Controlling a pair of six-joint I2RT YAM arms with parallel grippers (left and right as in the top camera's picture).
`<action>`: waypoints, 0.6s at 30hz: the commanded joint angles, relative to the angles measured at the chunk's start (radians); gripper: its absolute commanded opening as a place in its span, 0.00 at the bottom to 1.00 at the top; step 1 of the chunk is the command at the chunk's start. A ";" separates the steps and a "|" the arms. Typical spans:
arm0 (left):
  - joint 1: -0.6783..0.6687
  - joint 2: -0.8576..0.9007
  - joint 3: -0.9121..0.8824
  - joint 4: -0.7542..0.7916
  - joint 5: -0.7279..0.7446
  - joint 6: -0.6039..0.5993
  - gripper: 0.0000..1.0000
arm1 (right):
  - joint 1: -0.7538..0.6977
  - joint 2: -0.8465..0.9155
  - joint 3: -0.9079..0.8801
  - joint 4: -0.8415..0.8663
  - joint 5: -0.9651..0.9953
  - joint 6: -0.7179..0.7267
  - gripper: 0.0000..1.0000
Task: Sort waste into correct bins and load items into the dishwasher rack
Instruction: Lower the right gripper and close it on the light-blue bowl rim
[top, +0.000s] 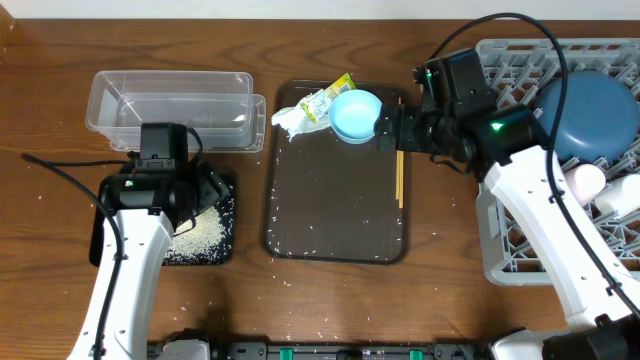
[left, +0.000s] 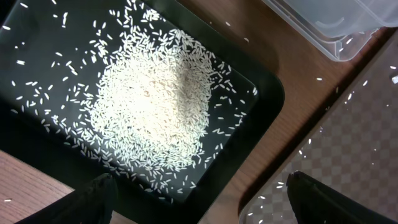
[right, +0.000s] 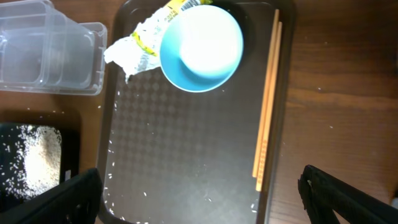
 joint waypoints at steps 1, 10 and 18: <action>0.005 0.005 0.016 -0.004 -0.012 0.013 0.90 | 0.023 0.042 0.000 0.013 0.007 0.012 0.99; 0.005 0.005 0.016 -0.004 -0.012 0.013 0.90 | 0.053 0.117 0.000 0.076 0.008 -0.035 0.99; 0.005 0.005 0.016 -0.004 -0.012 0.013 0.90 | 0.057 0.123 0.000 0.195 0.024 -0.039 0.99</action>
